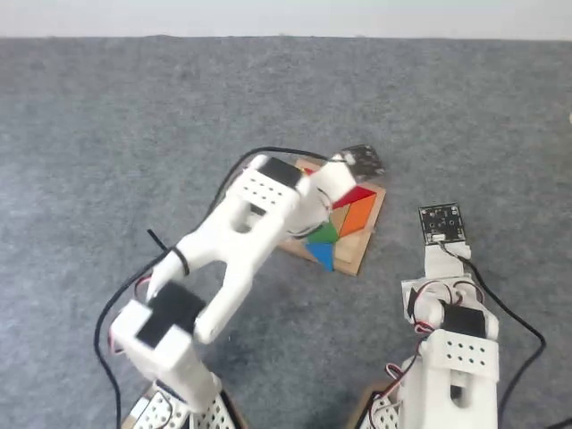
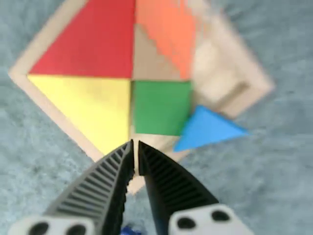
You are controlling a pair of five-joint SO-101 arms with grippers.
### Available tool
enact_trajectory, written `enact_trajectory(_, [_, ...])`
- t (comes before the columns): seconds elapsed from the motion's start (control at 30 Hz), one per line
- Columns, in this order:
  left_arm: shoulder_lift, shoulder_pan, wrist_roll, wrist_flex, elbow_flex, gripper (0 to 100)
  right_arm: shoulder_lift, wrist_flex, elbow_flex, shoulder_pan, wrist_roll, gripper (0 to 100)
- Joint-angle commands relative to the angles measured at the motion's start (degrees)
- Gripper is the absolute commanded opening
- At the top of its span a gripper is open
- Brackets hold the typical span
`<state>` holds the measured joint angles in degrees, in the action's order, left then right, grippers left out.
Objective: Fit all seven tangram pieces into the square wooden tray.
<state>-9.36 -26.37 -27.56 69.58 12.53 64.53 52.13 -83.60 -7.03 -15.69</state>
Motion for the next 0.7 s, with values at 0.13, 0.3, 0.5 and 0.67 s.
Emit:
enact_trajectory(0.13, [3.2,-8.5,1.5,-3.5,5.9,2,1.1,-0.8,3.2,-10.0,-0.1,13.3])
enact_trajectory(0.3, [-0.6,-9.8,1.6,-4.1,6.1,2,1.1,-0.9,4.2,-14.6,-0.1,13.3])
enact_trajectory(0.5, [-3.3,-8.5,1.6,-5.1,6.4,2,1.1,-0.9,3.7,-12.5,-0.1,13.3])
enact_trajectory(0.67, [-4.4,-4.2,1.0,-5.3,5.5,2,1.1,-0.9,3.7,-12.3,-0.2,13.3])
